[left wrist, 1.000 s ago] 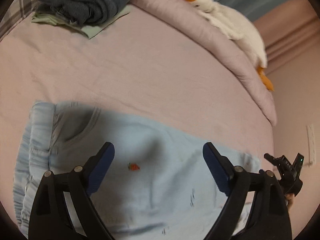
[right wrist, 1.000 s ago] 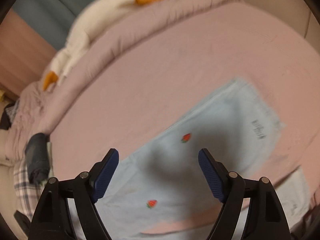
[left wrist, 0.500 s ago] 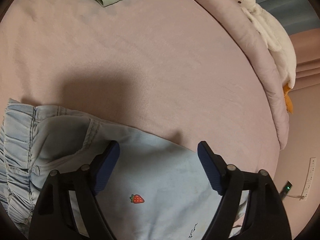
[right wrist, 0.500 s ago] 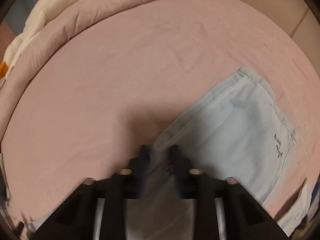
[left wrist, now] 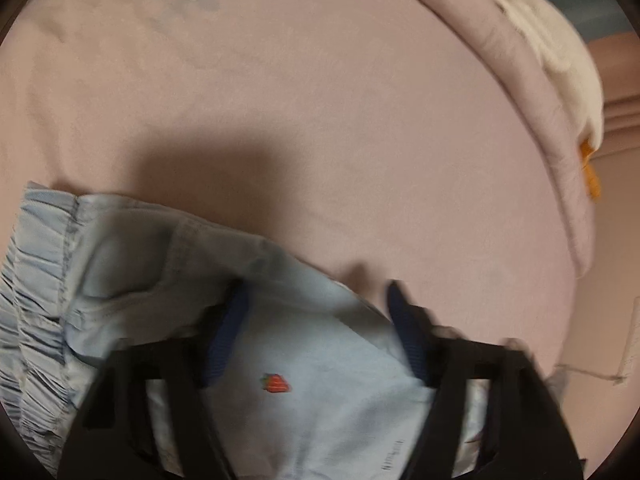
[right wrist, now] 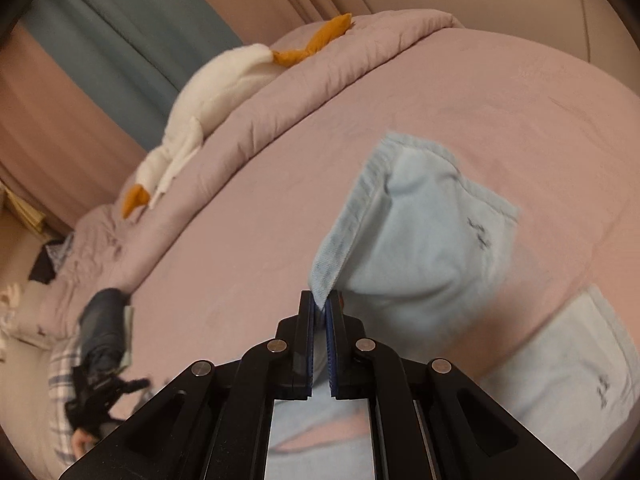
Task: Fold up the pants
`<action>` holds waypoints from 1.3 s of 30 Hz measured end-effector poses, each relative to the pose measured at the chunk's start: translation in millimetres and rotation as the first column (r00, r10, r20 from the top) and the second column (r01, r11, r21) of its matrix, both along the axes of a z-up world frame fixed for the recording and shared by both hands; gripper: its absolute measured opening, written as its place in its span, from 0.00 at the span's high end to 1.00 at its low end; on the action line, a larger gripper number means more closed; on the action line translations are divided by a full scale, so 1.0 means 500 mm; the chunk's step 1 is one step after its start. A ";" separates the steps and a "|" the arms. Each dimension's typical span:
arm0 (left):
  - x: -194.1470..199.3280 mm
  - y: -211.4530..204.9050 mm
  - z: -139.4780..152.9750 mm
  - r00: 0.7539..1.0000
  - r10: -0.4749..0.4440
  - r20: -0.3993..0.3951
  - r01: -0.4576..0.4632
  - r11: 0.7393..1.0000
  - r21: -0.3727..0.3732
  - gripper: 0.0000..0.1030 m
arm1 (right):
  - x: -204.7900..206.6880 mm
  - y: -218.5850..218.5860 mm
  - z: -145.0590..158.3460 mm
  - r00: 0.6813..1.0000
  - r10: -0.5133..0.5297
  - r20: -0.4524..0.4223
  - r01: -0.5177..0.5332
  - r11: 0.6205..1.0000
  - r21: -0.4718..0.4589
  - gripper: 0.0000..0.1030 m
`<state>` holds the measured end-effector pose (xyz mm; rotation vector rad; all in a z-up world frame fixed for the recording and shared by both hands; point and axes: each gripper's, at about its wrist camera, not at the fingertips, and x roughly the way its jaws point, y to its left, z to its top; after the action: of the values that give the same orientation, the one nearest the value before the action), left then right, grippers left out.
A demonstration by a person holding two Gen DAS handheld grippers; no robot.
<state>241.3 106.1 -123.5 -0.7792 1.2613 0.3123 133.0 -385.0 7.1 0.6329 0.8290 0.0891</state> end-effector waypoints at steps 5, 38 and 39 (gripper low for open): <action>-0.017 0.008 -0.002 0.999 -0.003 0.051 0.004 1.000 -0.015 0.92 | 0.061 0.025 -0.030 1.000 0.005 -0.013 -0.005 1.000 -0.019 0.94; -0.568 -0.093 0.034 0.954 -0.115 0.278 0.132 0.990 -0.043 0.74 | -0.052 -0.014 -0.152 0.970 -0.064 -0.236 -0.004 0.960 -0.278 0.62; -0.568 -0.089 0.038 0.954 -0.106 0.281 0.119 0.992 -0.029 0.66 | -0.048 -0.011 -0.143 0.971 -0.083 -0.223 0.007 0.947 -0.322 0.47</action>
<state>-42.6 61.7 -104.5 -0.7580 1.0438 0.0767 108.8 -390.3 -64.5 0.3585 1.0310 -0.1632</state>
